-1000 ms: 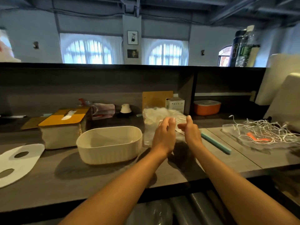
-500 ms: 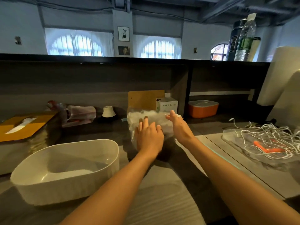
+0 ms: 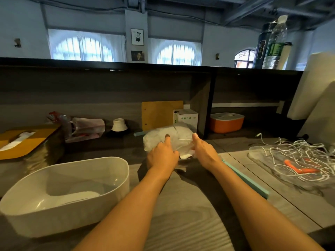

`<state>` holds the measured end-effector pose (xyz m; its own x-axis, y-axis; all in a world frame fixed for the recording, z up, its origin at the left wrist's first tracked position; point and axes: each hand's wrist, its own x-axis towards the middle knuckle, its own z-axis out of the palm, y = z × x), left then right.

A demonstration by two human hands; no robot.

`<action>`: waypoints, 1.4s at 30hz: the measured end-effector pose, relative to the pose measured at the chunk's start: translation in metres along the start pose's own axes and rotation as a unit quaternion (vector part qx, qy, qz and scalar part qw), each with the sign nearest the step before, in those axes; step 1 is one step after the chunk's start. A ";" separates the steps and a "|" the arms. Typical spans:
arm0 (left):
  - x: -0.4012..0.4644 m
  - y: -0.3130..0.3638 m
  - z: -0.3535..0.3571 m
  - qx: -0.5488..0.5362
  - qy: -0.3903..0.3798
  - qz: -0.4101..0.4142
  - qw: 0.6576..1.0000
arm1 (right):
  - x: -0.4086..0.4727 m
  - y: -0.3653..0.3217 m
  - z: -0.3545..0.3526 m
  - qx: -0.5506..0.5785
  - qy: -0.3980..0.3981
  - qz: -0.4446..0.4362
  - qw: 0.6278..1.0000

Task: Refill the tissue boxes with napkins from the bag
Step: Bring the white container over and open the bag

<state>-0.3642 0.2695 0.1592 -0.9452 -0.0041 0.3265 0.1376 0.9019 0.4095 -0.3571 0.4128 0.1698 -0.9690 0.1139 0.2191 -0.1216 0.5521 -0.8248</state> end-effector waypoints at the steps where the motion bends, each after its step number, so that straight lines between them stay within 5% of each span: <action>1: -0.002 -0.001 -0.002 0.007 0.011 0.006 1.000 | -0.001 0.000 -0.004 0.003 -0.009 0.005 1.000; 10: -0.010 0.006 -0.027 0.059 0.183 0.098 0.976 | -0.008 -0.011 -0.011 0.177 0.081 -0.065 0.979; 16: -0.008 -0.003 -0.027 -0.133 0.164 -0.090 0.973 | -0.005 -0.014 -0.004 0.063 -0.021 -0.077 0.995; 22: -0.010 0.004 -0.030 -0.157 0.184 -0.095 0.966 | -0.012 -0.018 -0.002 0.044 -0.070 -0.068 0.994; 26: -0.009 0.007 -0.023 -0.280 0.157 -0.094 0.942 | -0.021 -0.025 0.003 0.114 -0.101 -0.028 0.988; 32: -0.016 0.009 -0.024 -0.371 0.111 -0.104 0.916 | -0.022 -0.027 0.004 0.126 -0.064 -0.038 0.989; 36: -0.018 0.013 -0.024 -0.373 0.088 -0.106 0.918 | -0.015 -0.023 0.007 0.010 -0.069 -0.058 0.996; 42: -0.020 0.017 -0.023 -0.417 0.079 -0.140 0.895 | -0.017 -0.029 0.016 0.091 -0.018 -0.060 0.994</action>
<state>-0.3360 0.2747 0.1791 -0.9325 -0.3004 0.2003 0.1363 0.2207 0.9658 -0.3403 0.3812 0.1817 -0.9518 0.0237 0.3057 -0.2711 0.4007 -0.8752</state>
